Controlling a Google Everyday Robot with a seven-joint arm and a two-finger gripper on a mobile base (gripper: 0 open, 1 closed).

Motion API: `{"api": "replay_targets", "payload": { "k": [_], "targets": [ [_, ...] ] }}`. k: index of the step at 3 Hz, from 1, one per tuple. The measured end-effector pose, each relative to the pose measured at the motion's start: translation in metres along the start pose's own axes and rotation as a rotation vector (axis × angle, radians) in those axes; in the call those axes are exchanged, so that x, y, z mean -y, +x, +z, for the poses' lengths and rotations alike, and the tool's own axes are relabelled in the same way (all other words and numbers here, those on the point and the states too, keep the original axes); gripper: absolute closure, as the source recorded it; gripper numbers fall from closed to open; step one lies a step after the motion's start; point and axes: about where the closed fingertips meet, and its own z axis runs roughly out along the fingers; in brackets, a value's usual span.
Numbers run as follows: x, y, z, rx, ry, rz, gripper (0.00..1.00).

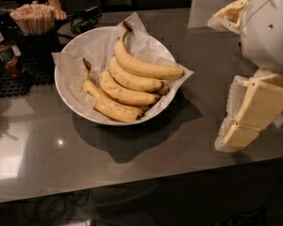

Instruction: Pick banana from white bowl

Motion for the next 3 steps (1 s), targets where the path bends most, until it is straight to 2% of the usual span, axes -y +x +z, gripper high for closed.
{"api": "replay_targets", "payload": {
  "k": [2,3],
  "targets": [
    [0.000,0.000,0.000,0.000,0.000,0.000,0.00],
    [0.007,-0.036,0.015,0.066,-0.026,-0.091,0.00]
  ]
}}
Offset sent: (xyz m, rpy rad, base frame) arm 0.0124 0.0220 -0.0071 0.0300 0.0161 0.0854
